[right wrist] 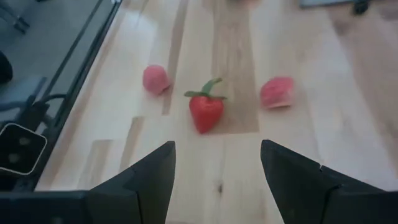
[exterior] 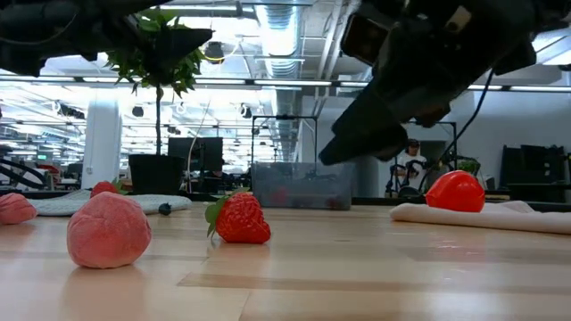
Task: Pick and placing Produce into tupperware
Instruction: Put the peach into the black bin
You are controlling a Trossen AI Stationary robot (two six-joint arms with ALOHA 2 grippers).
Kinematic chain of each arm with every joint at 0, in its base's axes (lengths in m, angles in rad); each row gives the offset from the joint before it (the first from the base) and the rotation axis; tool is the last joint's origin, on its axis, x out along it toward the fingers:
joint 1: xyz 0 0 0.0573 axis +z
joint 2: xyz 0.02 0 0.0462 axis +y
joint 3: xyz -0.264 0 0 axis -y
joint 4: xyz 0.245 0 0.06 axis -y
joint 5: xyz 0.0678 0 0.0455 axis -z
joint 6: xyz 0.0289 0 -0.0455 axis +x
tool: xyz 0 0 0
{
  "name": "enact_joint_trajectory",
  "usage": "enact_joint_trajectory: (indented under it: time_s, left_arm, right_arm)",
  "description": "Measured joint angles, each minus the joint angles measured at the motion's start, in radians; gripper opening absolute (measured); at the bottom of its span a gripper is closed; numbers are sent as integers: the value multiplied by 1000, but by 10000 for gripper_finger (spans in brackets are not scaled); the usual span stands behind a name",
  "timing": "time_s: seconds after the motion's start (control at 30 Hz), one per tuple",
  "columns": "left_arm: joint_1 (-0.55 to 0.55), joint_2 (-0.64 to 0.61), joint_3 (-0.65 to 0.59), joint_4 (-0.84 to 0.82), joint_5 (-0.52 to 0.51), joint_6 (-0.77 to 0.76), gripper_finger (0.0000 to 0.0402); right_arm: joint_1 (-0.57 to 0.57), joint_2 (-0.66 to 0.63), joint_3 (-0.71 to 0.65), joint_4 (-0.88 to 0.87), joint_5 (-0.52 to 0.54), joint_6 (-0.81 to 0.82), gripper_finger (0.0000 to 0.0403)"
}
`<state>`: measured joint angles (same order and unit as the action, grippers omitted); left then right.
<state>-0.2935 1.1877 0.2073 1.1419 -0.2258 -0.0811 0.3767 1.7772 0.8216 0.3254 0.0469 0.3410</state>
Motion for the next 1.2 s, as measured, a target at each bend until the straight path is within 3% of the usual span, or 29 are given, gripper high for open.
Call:
enact_joint_trajectory:
  time_s: [0.2, 0.5, 0.73, 1.03, 1.2]
  left_arm:
    - [1, 1, 0, -9, -17, -34, 322]
    - [1, 1, 0, -6, -7, -39, 322]
    - [1, 2, 0, -7, -8, -48, 322]
    - [1, 2, 0, -6, -10, -86, 322]
    - [1, 6, 0, -16, 51, -88, 322]
  right_arm:
    - [0, -9, 56, -234, -14, 85, 260]
    - [76, -185, 81, -576, -189, 431, 260]
    - [231, -234, 82, -617, -130, 768, 260]
    - [418, -161, 82, -635, -41, 1286, 260]
    - [509, -114, 101, -638, -5, 1615, 260]
